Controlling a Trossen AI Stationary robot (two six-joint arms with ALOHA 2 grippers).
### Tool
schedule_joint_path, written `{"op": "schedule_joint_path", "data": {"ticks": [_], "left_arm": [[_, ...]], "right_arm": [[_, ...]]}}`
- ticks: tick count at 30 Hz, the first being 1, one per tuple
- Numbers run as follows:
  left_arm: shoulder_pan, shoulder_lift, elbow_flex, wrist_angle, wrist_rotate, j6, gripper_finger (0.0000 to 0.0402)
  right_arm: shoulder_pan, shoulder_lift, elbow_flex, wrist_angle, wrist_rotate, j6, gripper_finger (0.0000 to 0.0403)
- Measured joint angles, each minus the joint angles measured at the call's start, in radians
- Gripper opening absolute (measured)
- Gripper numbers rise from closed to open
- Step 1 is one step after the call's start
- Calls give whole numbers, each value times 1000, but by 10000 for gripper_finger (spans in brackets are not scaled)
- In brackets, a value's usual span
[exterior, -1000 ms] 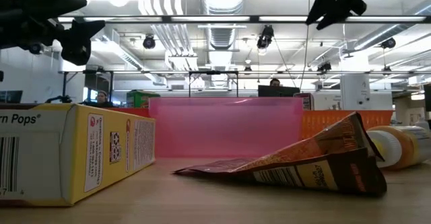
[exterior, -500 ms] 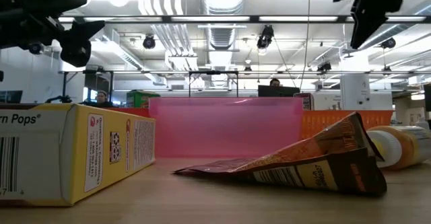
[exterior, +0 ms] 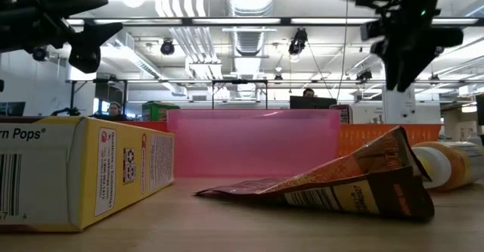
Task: Pick & Place Kitchen Items
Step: Put the small orange food coloring bottle into the orange bin
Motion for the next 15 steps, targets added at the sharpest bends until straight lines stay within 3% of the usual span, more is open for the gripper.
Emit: {"op": "schedule_joint_path", "data": {"ticks": [8, 15], "left_arm": [[0, 0, 0, 3, -28, 10, 236], [0, 0, 0, 7, -133, 50, 236]], "right_arm": [[-104, 161, -17, 26, -40, -205, 166], [-116, 232, -24, 40, -73, -249, 142]]}}
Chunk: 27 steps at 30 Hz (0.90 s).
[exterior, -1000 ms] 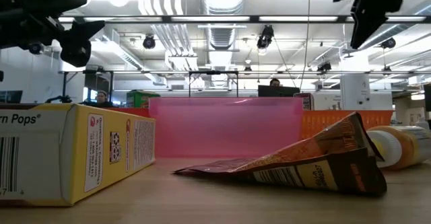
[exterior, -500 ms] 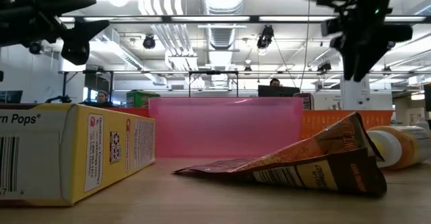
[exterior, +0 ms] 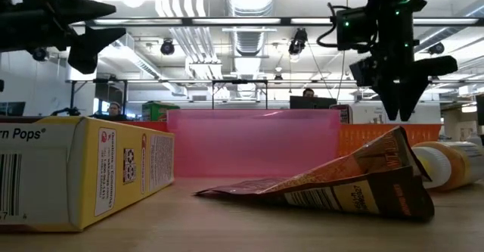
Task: Pick & Place Kitchen Items
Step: Put the small orange food coloring bottle into the orange bin
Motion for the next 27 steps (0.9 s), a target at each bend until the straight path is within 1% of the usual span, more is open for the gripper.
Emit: {"op": "schedule_joint_path", "data": {"ticks": [2, 7, 15, 23, 27], "left_arm": [[0, 0, 0, 7, -15, 1, 236], [0, 0, 0, 6, -15, 7, 236], [0, 0, 0, 6, -14, 22, 236], [0, 0, 0, 4, -13, 29, 236], [0, 0, 0, 2, -12, 29, 236]], "right_arm": [[-1, -1, -4, 21, 0, -15, 137], [-22, -9, -35, 102, 1, -62, 124], [-27, 36, -87, 167, 9, -174, 105], [-26, 72, -98, 178, 38, -154, 83], [-26, 90, -98, 210, 38, -141, 83]]}}
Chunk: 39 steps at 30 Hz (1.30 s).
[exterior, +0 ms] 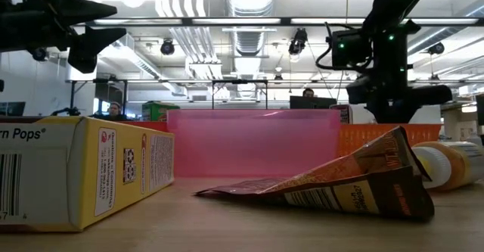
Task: Pick & Place Kitchen Items
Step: Put the small orange food coloring bottle into the orange bin
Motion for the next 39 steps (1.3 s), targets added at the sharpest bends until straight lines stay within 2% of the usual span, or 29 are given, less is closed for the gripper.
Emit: {"op": "schedule_joint_path", "data": {"ticks": [12, 25, 35, 39], "left_arm": [[0, 0, 0, -2, 6, -6, 236], [0, 0, 0, -1, 5, -6, 236], [0, 0, 0, 1, 5, -6, 236], [0, 0, 0, -2, 6, -6, 236]], "right_arm": [[4, 7, 0, 64, -8, -1, 124], [83, 0, 2, 65, -7, 36, 150], [103, -2, 11, 95, -15, 30, 121], [104, -1, 6, 95, -71, 41, 106]]}}
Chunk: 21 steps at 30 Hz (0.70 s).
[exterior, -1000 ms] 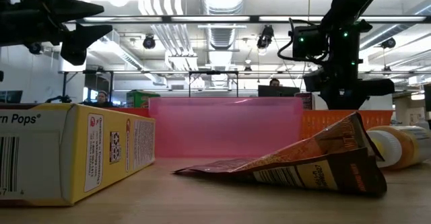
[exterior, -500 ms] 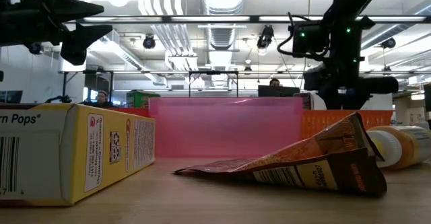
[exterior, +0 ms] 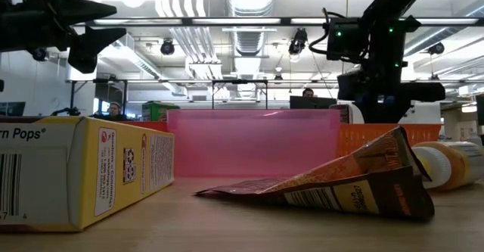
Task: Pick & Place Kitchen Items
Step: Put the small orange food coloring bottle into the orange bin
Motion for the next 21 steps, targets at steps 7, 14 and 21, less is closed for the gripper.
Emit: {"op": "schedule_joint_path", "data": {"ticks": [7, 14, 21], "left_arm": [[0, 0, 0, -4, 2, 0, 236], [0, 0, 0, -5, 2, 0, 236], [0, 0, 0, -5, 2, 0, 236]], "right_arm": [[-3, 0, -27, 28, 10, -1, 87], [-3, 0, -56, 70, 16, -13, 101], [-3, 0, -103, 128, 24, -17, 126]]}}
